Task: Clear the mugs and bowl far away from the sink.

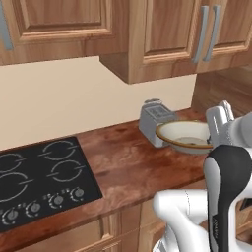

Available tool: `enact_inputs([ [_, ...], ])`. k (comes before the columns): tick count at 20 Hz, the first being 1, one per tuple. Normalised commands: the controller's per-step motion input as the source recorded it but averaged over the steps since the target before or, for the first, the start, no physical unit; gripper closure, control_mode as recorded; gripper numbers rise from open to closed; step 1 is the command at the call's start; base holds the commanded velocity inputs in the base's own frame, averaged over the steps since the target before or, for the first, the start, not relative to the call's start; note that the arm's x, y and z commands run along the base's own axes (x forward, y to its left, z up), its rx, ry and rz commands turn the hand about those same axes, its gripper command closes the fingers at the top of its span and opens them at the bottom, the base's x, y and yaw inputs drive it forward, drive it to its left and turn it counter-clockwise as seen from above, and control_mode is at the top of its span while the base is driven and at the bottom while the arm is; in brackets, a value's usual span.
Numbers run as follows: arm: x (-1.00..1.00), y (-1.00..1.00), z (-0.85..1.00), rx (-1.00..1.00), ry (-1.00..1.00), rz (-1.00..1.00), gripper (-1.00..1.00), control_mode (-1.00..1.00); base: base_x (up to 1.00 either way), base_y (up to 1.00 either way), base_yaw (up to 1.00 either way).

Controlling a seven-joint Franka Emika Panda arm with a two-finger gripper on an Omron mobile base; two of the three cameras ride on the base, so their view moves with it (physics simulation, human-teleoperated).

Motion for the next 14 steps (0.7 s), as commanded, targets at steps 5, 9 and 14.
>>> enact_inputs([
  [5,0.00,0.00,0.00,0.00,0.00,0.00,1.00,1.00,0.29,0.00,-0.05],
  [9,0.00,0.02,-0.17,0.00,0.04,0.00,1.00,-1.00,0.00,0.02,0.00],
  [14,0.01,0.00,-0.34,0.00,0.09,0.00,1.00,-1.00,0.00,0.00,0.00],
])
